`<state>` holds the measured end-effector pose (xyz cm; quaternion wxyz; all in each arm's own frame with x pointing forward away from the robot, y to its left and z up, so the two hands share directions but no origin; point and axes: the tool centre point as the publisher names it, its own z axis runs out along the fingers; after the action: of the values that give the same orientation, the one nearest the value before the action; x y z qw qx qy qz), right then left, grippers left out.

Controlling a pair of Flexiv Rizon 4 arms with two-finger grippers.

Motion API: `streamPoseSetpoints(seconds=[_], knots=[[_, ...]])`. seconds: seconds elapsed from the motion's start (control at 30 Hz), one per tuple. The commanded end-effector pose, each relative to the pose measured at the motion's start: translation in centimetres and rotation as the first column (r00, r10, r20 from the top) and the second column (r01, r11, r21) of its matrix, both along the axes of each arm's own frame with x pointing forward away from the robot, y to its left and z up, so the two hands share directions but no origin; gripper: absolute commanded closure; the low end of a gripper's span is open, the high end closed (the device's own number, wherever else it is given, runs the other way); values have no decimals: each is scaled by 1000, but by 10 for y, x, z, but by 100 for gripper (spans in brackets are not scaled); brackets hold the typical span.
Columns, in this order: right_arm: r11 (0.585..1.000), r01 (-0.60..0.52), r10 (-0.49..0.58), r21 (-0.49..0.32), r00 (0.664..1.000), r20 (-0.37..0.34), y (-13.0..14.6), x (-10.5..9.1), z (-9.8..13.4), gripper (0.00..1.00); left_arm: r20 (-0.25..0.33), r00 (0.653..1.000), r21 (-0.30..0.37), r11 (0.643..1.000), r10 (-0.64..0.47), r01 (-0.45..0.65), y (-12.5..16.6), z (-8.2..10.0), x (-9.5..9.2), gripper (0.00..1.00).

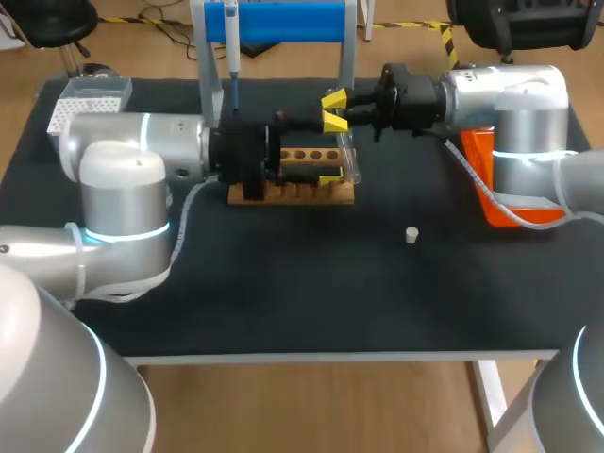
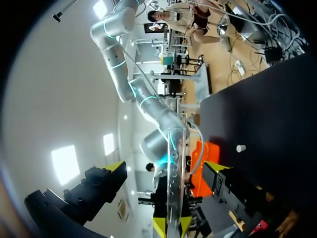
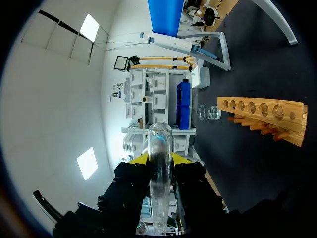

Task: Invert the test tube, pick up the pipette, mount the tip to pipette, aspirate from beaker and dispense into the tube, eject the tip, return the pipette, and cap with the stopper.

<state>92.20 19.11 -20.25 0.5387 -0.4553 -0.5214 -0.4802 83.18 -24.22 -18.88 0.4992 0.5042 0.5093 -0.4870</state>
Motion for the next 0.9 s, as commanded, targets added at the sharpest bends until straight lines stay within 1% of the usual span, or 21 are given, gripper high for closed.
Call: streamPoseSetpoints(seconds=[0.03, 0.17, 0.2, 0.43, 0.9], knots=[[1000, -2, 2, -3, 1000, 0, -1, 0, 1, 100, 6, 1000, -8, 1000, 6, -6, -10, -5, 1, 0], [1000, -2, 2, -3, 1000, 0, -1, 0, 1, 100, 14, 1000, -2, 1000, -3, 3, -14, -6, 0, 0], [1000, -2, 2, -3, 1000, 0, -1, 0, 1, 100, 18, 1000, 9, 1000, 0, 0, -15, -6, 0, 0], [1000, -2, 2, -3, 1000, 0, -1, 0, 1, 100, 45, 999, 1, 1000, -1, 1, -16, -4, -1, 0], [1000, -2, 2, -3, 1000, 0, -1, 0, 1, 100, 41, 999, 19, 1000, -13, 12, -18, -5, -3, 0]])
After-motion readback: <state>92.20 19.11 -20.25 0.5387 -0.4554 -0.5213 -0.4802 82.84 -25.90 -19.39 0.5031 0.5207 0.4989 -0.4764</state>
